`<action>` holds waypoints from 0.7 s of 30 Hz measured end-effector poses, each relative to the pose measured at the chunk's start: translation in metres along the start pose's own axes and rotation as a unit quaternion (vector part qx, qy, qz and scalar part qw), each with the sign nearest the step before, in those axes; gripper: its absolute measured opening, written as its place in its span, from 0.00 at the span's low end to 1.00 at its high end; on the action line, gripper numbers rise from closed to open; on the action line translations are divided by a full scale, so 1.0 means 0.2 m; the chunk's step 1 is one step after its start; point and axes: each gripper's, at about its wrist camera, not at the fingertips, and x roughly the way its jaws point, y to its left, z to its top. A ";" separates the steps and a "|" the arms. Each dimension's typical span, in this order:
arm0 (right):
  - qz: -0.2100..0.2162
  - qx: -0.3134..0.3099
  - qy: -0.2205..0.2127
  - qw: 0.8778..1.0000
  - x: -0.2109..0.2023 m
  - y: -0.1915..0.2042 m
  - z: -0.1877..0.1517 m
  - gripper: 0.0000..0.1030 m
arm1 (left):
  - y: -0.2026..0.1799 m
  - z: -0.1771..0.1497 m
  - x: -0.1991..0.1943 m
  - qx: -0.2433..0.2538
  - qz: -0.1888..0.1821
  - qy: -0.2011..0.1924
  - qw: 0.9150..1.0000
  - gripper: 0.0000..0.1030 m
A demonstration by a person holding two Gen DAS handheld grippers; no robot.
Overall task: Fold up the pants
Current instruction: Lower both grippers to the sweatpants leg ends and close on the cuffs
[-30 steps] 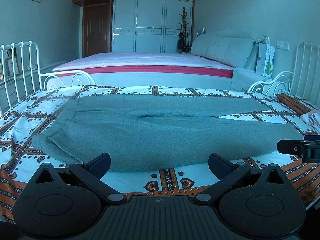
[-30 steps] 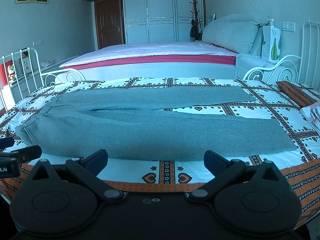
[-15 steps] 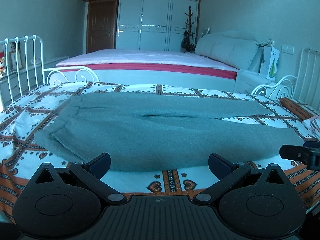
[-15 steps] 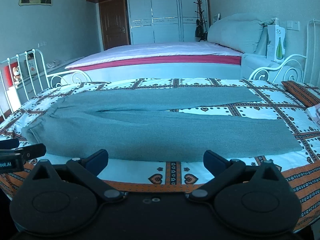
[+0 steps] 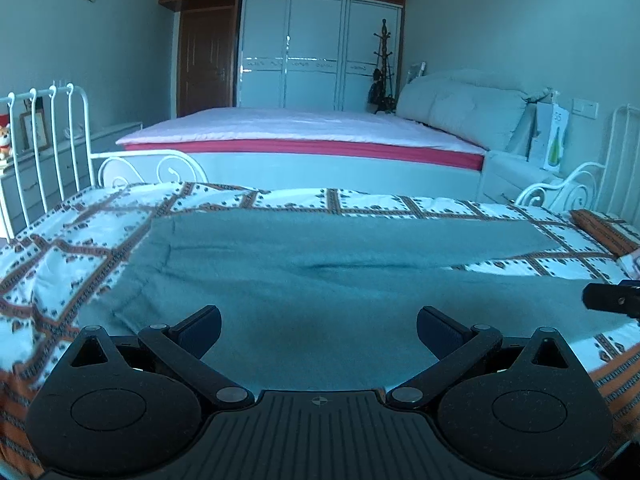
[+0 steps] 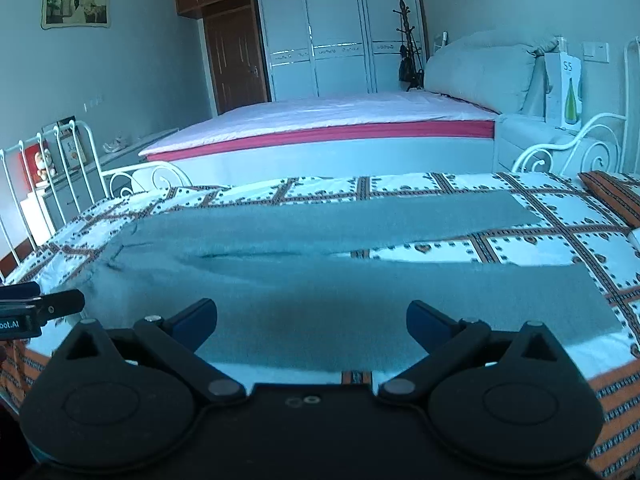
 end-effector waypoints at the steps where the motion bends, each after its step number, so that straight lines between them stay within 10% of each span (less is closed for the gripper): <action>1: 0.002 0.000 -0.002 1.000 0.01 0.00 0.02 0.92 | 0.02 0.02 0.02 -0.004 0.001 -0.002 1.000 1.00; 21: 0.044 -0.053 0.024 0.997 0.79 0.15 0.37 0.78 | 0.65 0.38 0.82 0.016 0.067 0.053 0.996 1.00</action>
